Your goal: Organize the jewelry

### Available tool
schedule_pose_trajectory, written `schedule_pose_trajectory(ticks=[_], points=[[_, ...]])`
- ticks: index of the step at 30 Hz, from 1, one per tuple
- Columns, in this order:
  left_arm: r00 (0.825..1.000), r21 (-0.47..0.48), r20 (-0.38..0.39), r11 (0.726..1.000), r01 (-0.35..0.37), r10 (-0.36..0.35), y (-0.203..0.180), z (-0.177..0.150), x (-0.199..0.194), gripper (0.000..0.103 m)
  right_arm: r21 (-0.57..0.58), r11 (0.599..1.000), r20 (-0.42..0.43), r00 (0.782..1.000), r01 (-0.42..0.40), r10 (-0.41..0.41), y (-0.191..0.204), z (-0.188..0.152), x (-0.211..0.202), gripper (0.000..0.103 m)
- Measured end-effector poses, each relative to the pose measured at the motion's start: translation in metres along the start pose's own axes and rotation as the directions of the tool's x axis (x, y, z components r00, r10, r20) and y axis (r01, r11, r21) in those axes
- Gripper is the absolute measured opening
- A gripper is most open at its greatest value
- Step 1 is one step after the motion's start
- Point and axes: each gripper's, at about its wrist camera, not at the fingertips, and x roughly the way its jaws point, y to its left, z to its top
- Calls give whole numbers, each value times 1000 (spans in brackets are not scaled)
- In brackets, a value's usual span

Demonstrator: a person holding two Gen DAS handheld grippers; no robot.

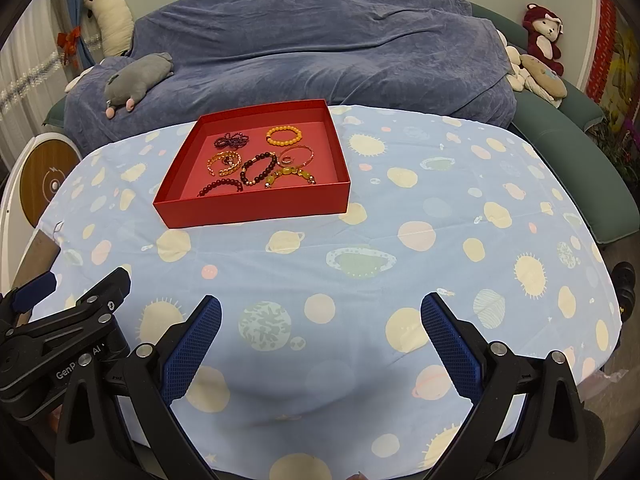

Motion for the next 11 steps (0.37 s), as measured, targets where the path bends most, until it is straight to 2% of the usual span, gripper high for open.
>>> schedule_pose_trajectory(ticks=[11], points=[[1000,2,12,1000,3,-3,-2,-1,-1,95,-2,1000,-1,1000,0,0,0,1,0,96]])
